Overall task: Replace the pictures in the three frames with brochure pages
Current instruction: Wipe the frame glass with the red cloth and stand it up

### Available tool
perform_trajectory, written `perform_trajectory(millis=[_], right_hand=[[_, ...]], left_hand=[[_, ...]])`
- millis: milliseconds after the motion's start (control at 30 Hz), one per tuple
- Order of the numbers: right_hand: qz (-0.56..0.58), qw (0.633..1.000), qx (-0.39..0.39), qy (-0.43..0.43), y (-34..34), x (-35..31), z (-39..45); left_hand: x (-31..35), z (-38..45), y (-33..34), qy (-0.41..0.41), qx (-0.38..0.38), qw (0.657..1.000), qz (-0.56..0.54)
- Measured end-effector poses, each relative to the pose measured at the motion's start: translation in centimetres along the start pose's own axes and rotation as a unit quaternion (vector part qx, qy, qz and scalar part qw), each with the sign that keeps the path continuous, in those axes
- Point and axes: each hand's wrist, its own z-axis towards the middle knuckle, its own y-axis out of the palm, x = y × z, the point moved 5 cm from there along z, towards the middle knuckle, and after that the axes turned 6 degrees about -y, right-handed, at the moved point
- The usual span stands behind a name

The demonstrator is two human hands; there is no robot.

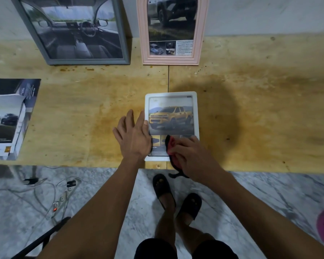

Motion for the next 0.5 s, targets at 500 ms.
perform_trajectory(millis=[500], right_hand=[[-0.094, 0.995, 0.002, 0.038, -3.1, 5.9, 9.8]], left_hand=[[-0.1, -0.1, 0.1, 0.000, 0.003, 1.000, 0.015]])
